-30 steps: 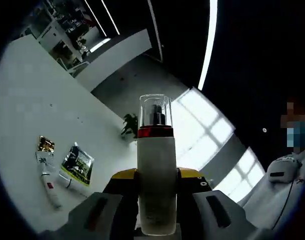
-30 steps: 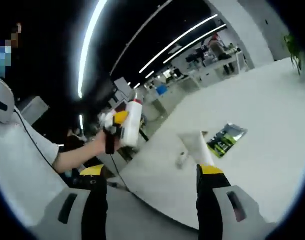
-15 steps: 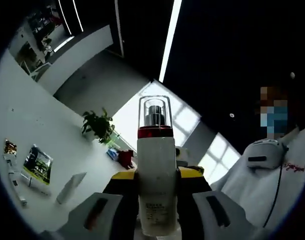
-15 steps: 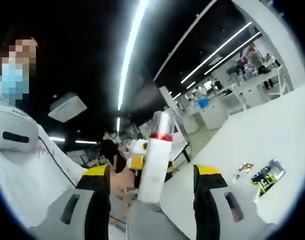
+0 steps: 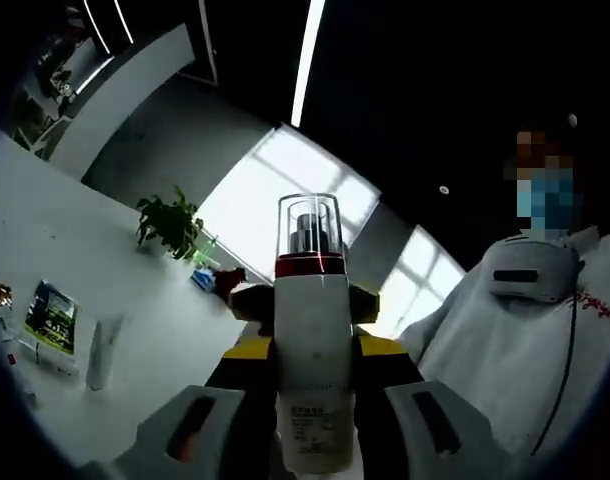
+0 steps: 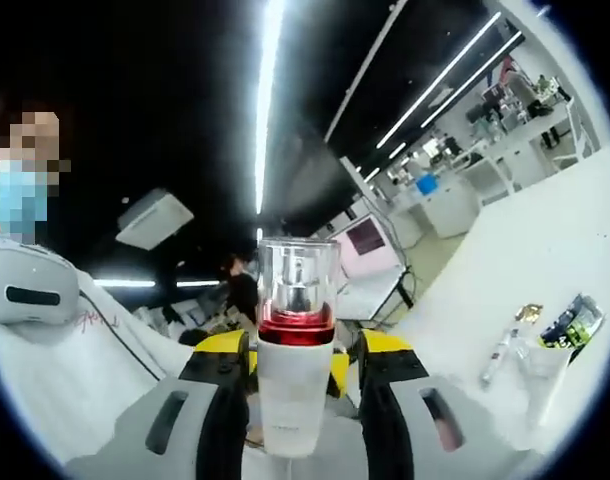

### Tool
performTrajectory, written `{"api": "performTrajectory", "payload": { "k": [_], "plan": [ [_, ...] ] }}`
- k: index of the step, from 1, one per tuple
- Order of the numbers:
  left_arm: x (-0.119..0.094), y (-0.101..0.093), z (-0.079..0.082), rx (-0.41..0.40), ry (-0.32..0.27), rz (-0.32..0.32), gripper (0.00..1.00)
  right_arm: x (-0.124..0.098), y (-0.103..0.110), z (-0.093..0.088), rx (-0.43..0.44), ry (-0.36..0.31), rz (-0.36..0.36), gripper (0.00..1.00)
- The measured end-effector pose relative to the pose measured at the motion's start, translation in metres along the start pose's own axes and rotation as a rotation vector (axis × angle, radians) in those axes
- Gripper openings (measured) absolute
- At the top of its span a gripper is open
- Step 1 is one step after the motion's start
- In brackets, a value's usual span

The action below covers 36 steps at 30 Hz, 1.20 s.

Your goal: Arrange the skincare products in the storage area until every visible bottle or jar stands upright without overlapping.

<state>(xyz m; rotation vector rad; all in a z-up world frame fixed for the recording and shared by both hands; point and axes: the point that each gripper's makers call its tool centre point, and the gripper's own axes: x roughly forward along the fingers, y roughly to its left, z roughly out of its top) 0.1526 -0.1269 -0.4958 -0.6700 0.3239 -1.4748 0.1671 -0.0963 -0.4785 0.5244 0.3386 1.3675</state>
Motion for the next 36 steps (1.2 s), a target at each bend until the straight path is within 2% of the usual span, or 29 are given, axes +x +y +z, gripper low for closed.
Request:
{"api": "performTrajectory", "payload": {
  "k": [2, 4, 6, 8, 9, 15, 17, 19, 22, 23, 25, 27, 31, 36],
  "plan": [
    [0.0, 0.001, -0.002, 0.0, 0.006, 0.003, 0.27, 0.0, 0.005, 0.0, -0.002, -0.005, 0.021, 0.32],
    [0.001, 0.001, -0.004, -0.004, 0.004, 0.006, 0.27, 0.001, 0.007, -0.001, -0.021, 0.0, 0.009, 0.31],
    [0.003, 0.0, -0.006, -0.008, 0.008, 0.012, 0.27, -0.001, 0.005, -0.002, -0.039, 0.005, -0.017, 0.3],
    [0.003, 0.002, -0.01, -0.005, 0.029, 0.031, 0.27, -0.003, 0.0, -0.005, 0.002, 0.016, -0.043, 0.29],
    [0.004, 0.003, -0.011, -0.005, 0.039, 0.037, 0.27, -0.004, 0.0, -0.006, -0.008, 0.016, -0.047, 0.28],
    [0.008, 0.01, -0.012, 0.006, 0.047, 0.09, 0.26, -0.013, -0.01, -0.002, -0.038, -0.033, -0.161, 0.27],
    [0.011, 0.013, -0.009, 0.018, 0.019, 0.118, 0.27, -0.014, -0.013, 0.001, -0.082, -0.033, -0.2, 0.27],
    [0.013, 0.015, -0.008, 0.075, 0.02, 0.142, 0.28, -0.014, -0.015, 0.001, -0.151, -0.003, -0.236, 0.26],
    [0.016, 0.022, -0.008, 0.123, 0.049, 0.22, 0.3, -0.012, -0.018, -0.001, -0.246, 0.046, -0.298, 0.26],
    [0.016, 0.026, -0.009, 0.189, 0.078, 0.267, 0.3, -0.012, -0.023, 0.0, -0.262, 0.055, -0.329, 0.26],
    [0.014, 0.03, -0.007, 0.264, 0.095, 0.34, 0.29, -0.014, -0.029, 0.001, -0.3, 0.067, -0.383, 0.26],
    [0.012, 0.037, -0.004, 0.316, 0.094, 0.473, 0.28, -0.017, -0.04, 0.005, -0.348, 0.067, -0.481, 0.26],
    [0.009, 0.046, 0.005, 0.388, 0.012, 0.621, 0.26, -0.018, -0.05, 0.01, -0.355, 0.021, -0.574, 0.26],
    [0.0, 0.059, 0.01, 0.525, 0.03, 0.788, 0.28, -0.013, -0.05, 0.011, -0.352, -0.033, -0.621, 0.27]
  ]
}}
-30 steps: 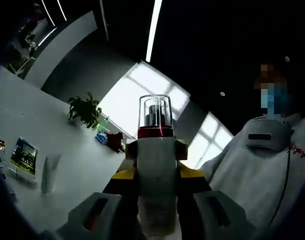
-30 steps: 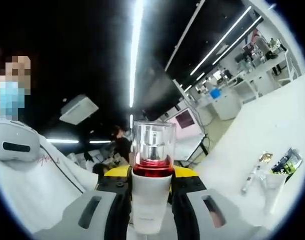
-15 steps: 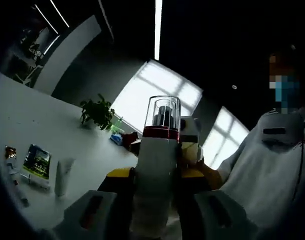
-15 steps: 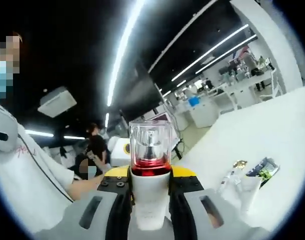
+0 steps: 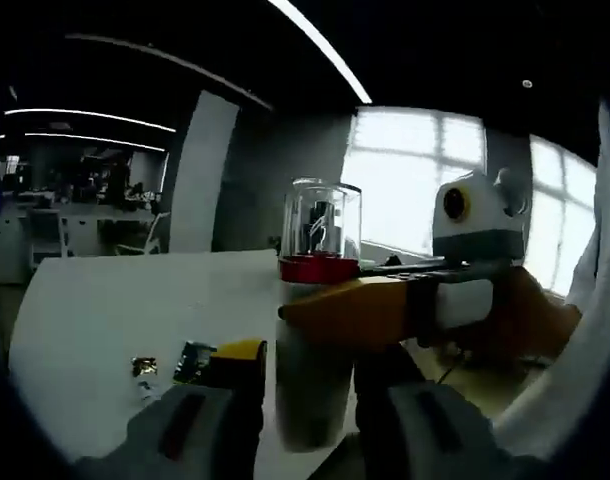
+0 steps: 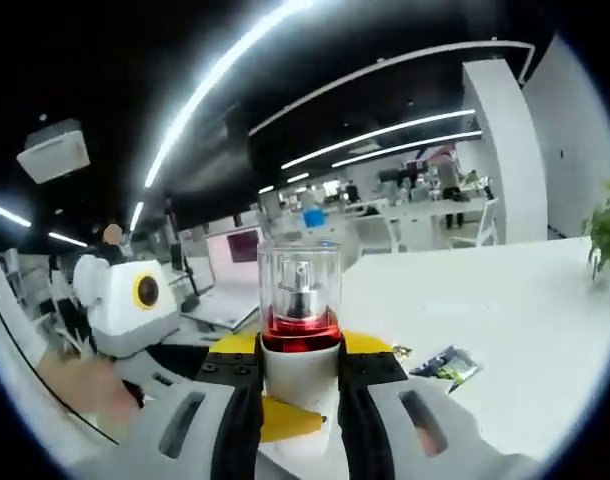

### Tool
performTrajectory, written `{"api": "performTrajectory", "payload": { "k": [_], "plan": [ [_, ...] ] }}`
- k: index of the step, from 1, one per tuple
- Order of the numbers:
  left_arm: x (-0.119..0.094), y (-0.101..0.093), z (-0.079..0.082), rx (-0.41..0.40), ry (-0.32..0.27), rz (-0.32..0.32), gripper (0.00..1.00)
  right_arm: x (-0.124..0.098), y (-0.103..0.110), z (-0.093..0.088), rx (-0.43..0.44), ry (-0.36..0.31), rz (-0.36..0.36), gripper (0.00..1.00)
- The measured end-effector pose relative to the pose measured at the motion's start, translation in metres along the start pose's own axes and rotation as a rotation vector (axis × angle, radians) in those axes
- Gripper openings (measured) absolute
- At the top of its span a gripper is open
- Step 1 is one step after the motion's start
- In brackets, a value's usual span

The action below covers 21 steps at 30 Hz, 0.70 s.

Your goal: Arrange the skincare products in the storage area until every visible bottle or jar stands upright without overlapping.

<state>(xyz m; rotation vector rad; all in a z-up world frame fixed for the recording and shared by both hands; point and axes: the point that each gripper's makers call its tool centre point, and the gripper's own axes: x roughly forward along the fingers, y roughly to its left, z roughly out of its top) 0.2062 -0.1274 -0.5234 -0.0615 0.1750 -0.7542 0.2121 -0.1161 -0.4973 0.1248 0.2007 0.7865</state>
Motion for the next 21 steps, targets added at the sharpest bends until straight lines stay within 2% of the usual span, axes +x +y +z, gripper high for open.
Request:
{"api": "performTrajectory", "payload": {
  "k": [2, 4, 5, 6, 8, 11, 12, 14, 17, 19, 21],
  "plan": [
    [0.002, -0.003, 0.004, 0.063, -0.004, 0.03, 0.27, 0.001, 0.003, 0.001, -0.004, -0.017, -0.024, 0.27],
    [0.002, 0.0, 0.008, 0.16, -0.012, 0.09, 0.28, 0.002, 0.005, 0.002, -0.009, -0.036, -0.051, 0.27],
    [0.002, 0.004, 0.005, 0.176, 0.008, 0.116, 0.28, 0.001, 0.005, 0.002, -0.005, -0.044, -0.061, 0.27],
    [0.002, 0.002, 0.005, 0.168, 0.008, 0.118, 0.28, 0.001, 0.005, 0.002, 0.001, -0.051, -0.076, 0.27],
    [0.003, 0.001, 0.004, 0.205, 0.011, 0.133, 0.28, 0.0, 0.003, 0.001, 0.015, -0.054, -0.09, 0.27],
    [0.003, 0.003, -0.001, 0.182, 0.015, 0.127, 0.27, -0.003, 0.0, -0.003, 0.044, -0.056, -0.104, 0.27],
    [0.003, 0.002, -0.005, 0.142, 0.025, 0.1, 0.27, -0.005, -0.001, -0.006, 0.064, -0.05, -0.11, 0.27],
    [0.001, -0.003, -0.006, 0.111, 0.036, 0.067, 0.27, -0.005, 0.001, -0.007, 0.062, -0.048, -0.114, 0.28],
    [-0.003, -0.006, -0.009, 0.038, 0.045, 0.007, 0.27, -0.004, 0.006, -0.008, 0.059, -0.031, -0.094, 0.28],
    [-0.006, -0.007, -0.008, -0.006, 0.032, -0.039, 0.27, -0.004, 0.014, -0.006, 0.035, -0.024, -0.047, 0.28],
    [-0.013, -0.008, -0.007, -0.063, 0.02, -0.115, 0.26, -0.005, 0.025, -0.004, 0.026, -0.013, 0.038, 0.28]
  ]
}}
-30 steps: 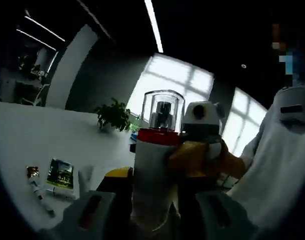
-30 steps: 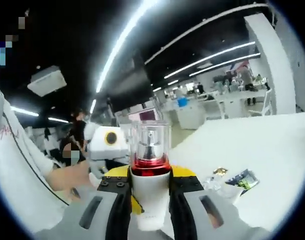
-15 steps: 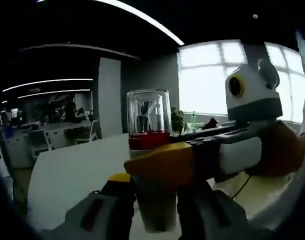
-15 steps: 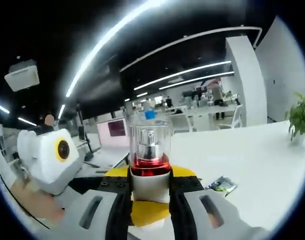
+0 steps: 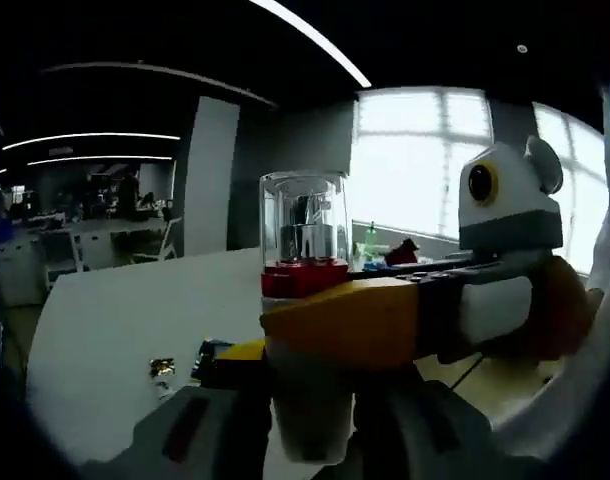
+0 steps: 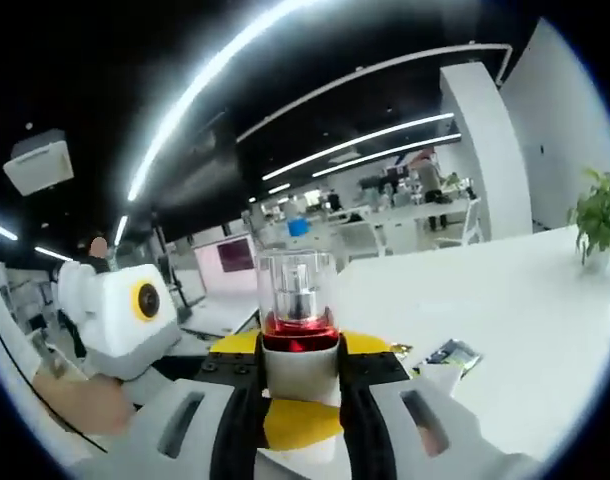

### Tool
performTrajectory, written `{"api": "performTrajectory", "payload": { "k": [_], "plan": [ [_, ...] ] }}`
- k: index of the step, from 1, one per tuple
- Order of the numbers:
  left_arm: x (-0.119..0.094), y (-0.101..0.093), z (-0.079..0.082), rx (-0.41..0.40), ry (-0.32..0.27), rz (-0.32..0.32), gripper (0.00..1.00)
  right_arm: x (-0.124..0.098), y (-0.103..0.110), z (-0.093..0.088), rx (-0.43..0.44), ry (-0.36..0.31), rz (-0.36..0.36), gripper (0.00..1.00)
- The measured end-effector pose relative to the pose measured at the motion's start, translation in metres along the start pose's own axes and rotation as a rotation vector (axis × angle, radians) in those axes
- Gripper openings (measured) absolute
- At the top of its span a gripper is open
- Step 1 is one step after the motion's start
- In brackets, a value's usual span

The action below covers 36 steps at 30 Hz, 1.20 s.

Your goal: Arrange the skincare products in the storage area until every visible bottle or jar stands upright without overlapping.

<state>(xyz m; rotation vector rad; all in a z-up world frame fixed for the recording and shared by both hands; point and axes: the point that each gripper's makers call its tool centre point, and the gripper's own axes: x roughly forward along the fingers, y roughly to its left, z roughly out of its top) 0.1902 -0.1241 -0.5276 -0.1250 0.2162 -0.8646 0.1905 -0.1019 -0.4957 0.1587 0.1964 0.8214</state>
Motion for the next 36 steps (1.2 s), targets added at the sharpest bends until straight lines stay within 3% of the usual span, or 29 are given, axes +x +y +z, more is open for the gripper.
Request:
{"api": "performTrajectory", "payload": {
  "k": [3, 7, 9, 15, 20, 24, 30, 36],
  "plan": [
    [-0.008, -0.008, 0.005, -0.025, -0.008, -0.105, 0.26, -0.004, 0.011, 0.006, 0.026, -0.004, 0.13, 0.3],
    [-0.016, -0.019, 0.011, 0.012, 0.003, -0.224, 0.26, -0.012, 0.023, 0.012, -0.05, 0.029, 0.309, 0.31],
    [-0.018, -0.027, 0.016, -0.007, -0.008, -0.287, 0.26, -0.018, 0.027, 0.016, -0.057, 0.05, 0.419, 0.31],
    [-0.019, -0.046, 0.029, -0.055, -0.023, -0.436, 0.26, -0.032, 0.03, 0.028, -0.159, 0.087, 0.575, 0.28],
    [-0.018, -0.052, 0.04, -0.054, -0.031, -0.485, 0.26, -0.033, 0.03, 0.042, -0.148, 0.077, 0.631, 0.27],
    [-0.015, -0.057, 0.041, -0.022, 0.003, -0.524, 0.26, -0.03, 0.033, 0.051, -0.128, 0.059, 0.679, 0.28],
    [-0.011, -0.059, 0.047, -0.028, -0.005, -0.561, 0.26, -0.031, 0.031, 0.055, -0.113, 0.054, 0.714, 0.28],
    [0.003, -0.069, 0.037, 0.001, 0.027, -0.584, 0.26, -0.041, 0.024, 0.047, -0.159, 0.075, 0.727, 0.28]
  ]
}}
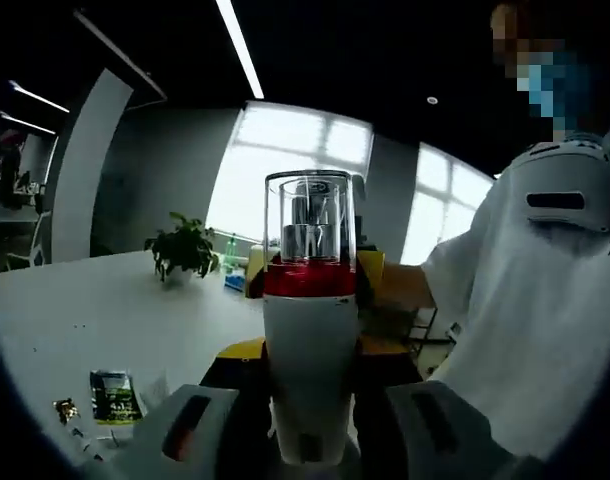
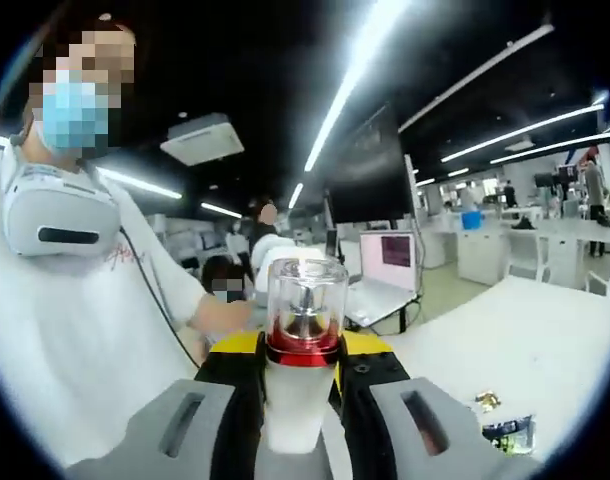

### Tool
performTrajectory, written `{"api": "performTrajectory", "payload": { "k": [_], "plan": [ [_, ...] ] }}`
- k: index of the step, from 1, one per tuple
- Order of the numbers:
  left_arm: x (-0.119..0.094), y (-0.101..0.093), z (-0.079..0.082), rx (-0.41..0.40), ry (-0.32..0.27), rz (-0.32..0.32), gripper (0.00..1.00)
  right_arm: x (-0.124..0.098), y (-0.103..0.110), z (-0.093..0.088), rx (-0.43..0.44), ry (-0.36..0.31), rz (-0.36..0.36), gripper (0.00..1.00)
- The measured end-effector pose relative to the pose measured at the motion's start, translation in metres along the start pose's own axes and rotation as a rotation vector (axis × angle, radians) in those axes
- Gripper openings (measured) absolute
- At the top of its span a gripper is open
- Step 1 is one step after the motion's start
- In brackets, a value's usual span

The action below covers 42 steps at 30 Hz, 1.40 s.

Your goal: Arrange the skincare products in the storage area until every visible bottle or jar stands upright without overlapping.

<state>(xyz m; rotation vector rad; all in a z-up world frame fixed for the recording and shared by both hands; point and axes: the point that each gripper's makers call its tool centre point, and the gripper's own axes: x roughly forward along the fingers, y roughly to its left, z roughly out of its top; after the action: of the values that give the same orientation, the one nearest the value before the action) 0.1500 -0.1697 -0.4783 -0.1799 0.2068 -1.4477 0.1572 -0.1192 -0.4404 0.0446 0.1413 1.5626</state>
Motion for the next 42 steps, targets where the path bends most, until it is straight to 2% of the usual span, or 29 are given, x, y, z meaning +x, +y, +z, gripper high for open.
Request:
{"api": "performTrajectory", "payload": {
  "k": [2, 5, 6, 8, 10, 12, 14, 16, 22, 30, 37, 42],
  "plan": [
    [0.005, 0.0, -0.001, -0.005, -0.001, -0.002, 0.26, -0.005, -0.001, -0.004, -0.027, 0.008, -0.006, 0.29],
    [0.019, 0.003, -0.004, 0.005, 0.008, -0.005, 0.26, -0.013, -0.007, -0.014, -0.004, 0.029, 0.007, 0.3],
    [0.02, 0.014, -0.005, 0.012, 0.015, 0.002, 0.26, -0.016, -0.009, -0.016, 0.003, 0.03, 0.009, 0.29],
    [0.024, 0.022, -0.006, 0.013, 0.01, 0.015, 0.26, -0.021, -0.014, -0.017, 0.011, 0.028, -0.008, 0.28],
    [0.032, 0.026, -0.008, 0.041, 0.013, 0.031, 0.26, -0.032, -0.027, -0.02, -0.021, 0.047, -0.016, 0.27],
    [0.042, 0.031, -0.015, 0.102, 0.055, 0.052, 0.27, -0.039, -0.028, -0.028, -0.093, 0.095, -0.012, 0.27],
    [0.049, 0.036, -0.025, 0.088, 0.098, 0.068, 0.27, -0.045, -0.032, -0.038, -0.14, 0.128, -0.014, 0.27],
    [0.056, 0.041, -0.035, 0.097, 0.122, 0.085, 0.28, -0.048, -0.034, -0.049, -0.145, 0.137, -0.013, 0.27],
    [0.065, 0.058, -0.062, 0.035, 0.128, 0.158, 0.29, -0.055, -0.046, -0.078, -0.118, 0.145, -0.013, 0.26],
    [0.082, 0.08, -0.104, 0.005, 0.239, 0.217, 0.29, -0.067, -0.06, -0.121, -0.123, 0.197, -0.012, 0.26],
    [0.097, 0.101, -0.136, 0.009, 0.313, 0.271, 0.29, -0.078, -0.079, -0.156, -0.113, 0.223, -0.039, 0.26],
    [0.106, 0.11, -0.153, 0.004, 0.346, 0.276, 0.29, -0.087, -0.089, -0.174, -0.096, 0.218, -0.051, 0.26]
  ]
}}
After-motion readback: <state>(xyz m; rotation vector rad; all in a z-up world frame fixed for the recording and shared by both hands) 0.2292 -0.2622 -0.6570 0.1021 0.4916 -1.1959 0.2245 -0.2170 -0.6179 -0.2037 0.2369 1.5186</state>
